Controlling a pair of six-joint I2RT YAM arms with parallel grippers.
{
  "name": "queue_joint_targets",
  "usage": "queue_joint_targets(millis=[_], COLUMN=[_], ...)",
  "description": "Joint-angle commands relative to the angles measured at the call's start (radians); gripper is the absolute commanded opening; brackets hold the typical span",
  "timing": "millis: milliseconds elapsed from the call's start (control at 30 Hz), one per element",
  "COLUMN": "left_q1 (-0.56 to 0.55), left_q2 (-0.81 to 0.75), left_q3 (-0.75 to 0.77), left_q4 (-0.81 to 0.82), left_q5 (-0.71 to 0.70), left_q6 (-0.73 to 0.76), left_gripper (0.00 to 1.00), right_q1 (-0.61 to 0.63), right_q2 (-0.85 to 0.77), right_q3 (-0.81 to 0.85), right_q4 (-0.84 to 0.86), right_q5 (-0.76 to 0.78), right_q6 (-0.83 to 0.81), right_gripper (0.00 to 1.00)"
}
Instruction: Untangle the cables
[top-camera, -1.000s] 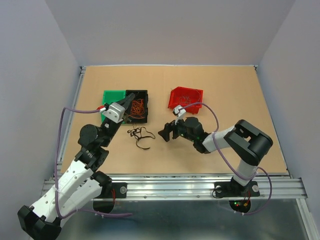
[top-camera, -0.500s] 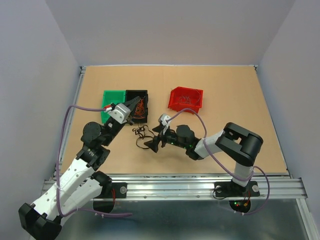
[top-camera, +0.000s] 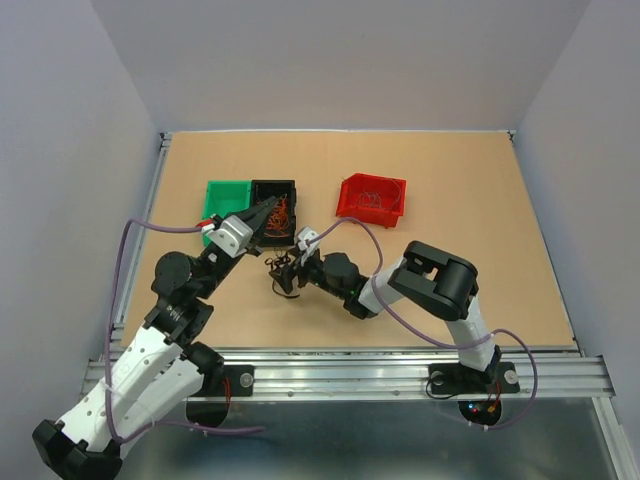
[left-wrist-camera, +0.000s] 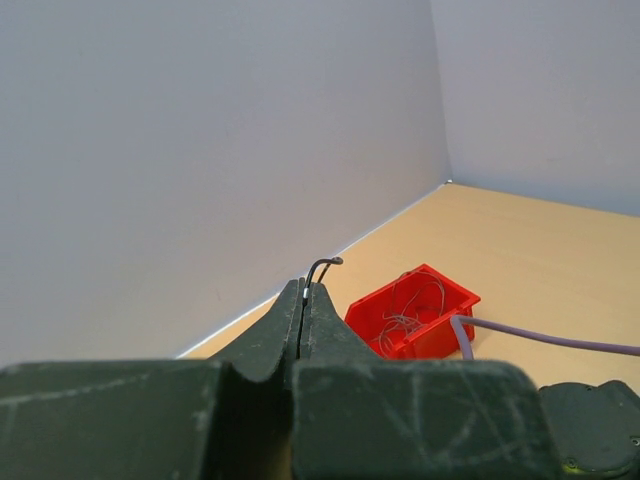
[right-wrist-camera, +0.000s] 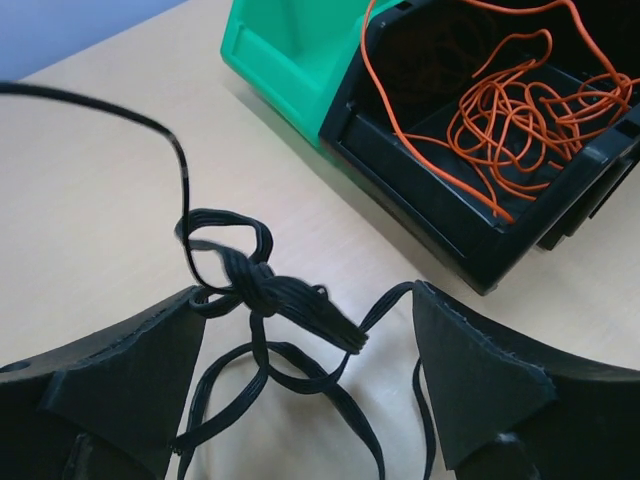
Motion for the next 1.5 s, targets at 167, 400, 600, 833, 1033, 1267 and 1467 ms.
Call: queue_joint_targets(millis=[167, 400, 600, 833, 1033, 1267, 1467], left_q1=[0.003, 0.004, 0.004, 0.003, 0.004, 0.004, 0.021], left_q2=[-0.021, 0.093, 0.125, 0.127, 0.069, 0.036, 0.0], left_q3=[0.287, 0.579, 0.679, 0.667, 0.503, 0.368, 0.201], left_q4=[-0.097, -0.243, -0.26, -0.326, -0.321, -0.382, -0.338], left_q5=[0.056, -0.114, -0.366, -0.44, -0.466, -0.326, -0.355], left_q6=[0.024, 0.02, 0.056, 0.092, 0.136, 0.164, 0.211], left_gripper=[0.0, 0.0, 0.0, 0.0, 0.0, 0.0, 0.0], right_q1=[0.017, 0.017, 0.016, 0.017, 0.017, 0.017, 0.017], right_q2=[0.007, -0.06, -0.097, -0.195, -0.336, -0.565, -0.694], right_q3=[0.025, -0.055, -0.113, -0.199, -0.305, -0.392, -0.427], right_q4=[0.101, 0.101, 0.102, 0.102, 0.076, -0.14, -0.336], right_q5=[-0.029, -0.049, -0.017, 0.024, 0.096, 0.087, 0.202], right_q6=[-0.041, -0.039, -0.062, -0.078, -0.096, -0.148, -0.156], right_gripper=[0.33, 0.01, 0.01, 0.01, 0.01, 0.0, 0.01])
